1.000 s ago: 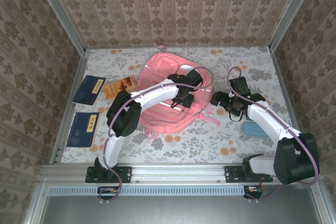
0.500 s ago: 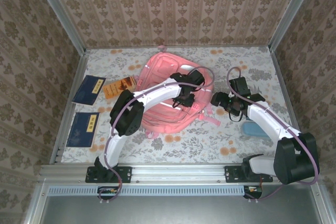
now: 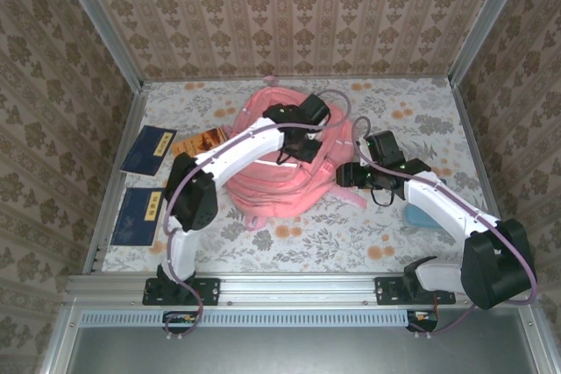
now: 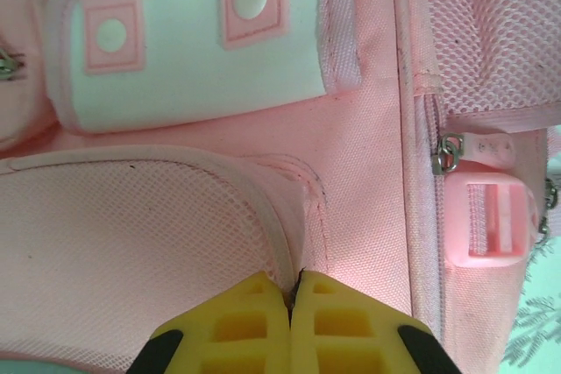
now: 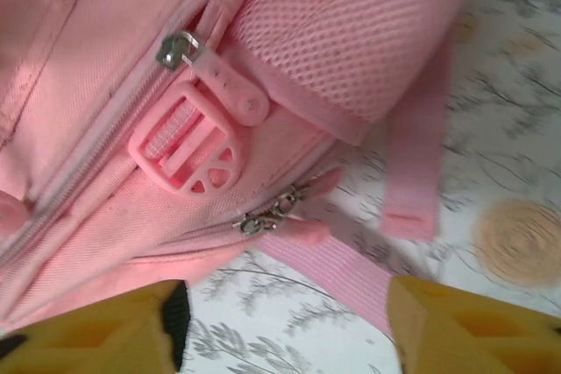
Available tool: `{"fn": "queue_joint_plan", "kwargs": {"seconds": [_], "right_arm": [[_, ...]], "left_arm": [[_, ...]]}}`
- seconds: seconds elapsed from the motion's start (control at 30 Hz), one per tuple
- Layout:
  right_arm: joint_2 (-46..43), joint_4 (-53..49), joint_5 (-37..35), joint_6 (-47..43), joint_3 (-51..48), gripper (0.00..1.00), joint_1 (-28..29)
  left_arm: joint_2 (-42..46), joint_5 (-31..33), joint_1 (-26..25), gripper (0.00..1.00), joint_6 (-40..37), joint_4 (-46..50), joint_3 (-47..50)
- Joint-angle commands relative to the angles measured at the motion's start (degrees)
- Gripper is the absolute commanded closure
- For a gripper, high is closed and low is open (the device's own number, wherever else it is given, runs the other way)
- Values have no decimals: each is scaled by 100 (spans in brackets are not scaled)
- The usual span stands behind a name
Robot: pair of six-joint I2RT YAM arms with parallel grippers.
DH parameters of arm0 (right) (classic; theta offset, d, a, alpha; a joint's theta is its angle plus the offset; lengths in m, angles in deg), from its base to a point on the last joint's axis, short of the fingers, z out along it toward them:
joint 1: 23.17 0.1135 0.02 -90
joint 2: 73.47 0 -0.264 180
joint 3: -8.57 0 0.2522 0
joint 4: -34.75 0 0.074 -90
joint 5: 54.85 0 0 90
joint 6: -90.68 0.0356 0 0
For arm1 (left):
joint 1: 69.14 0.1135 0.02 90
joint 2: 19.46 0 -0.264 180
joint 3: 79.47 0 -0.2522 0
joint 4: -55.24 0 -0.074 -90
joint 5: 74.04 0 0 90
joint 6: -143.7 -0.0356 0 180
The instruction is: Pack the student bag
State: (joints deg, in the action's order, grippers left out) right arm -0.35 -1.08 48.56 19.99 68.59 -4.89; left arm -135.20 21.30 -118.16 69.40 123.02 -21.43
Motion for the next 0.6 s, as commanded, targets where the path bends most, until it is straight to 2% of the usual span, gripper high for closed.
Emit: {"fn": "queue_joint_plan", "kwargs": {"seconds": [0.0,0.13,0.37,0.47,0.57], "right_arm": [[25,486,776,-231,-133,45,74],[128,745,874,-287,-174,57,89],[425,853,1017,-634,92,62,52],[405,732,1045,-816,212,62,-32],[278,638,1151,-919,247,55,-169]], "left_arm": [[666,-276,174,100,-418,-308,-71],[900,-464,281,100,-478,-489,25],[1007,-491,380,100,-640,-524,85],[1048,-475,408,100,-752,-524,115],[1097,-466,471,100,-851,-558,165]]}}
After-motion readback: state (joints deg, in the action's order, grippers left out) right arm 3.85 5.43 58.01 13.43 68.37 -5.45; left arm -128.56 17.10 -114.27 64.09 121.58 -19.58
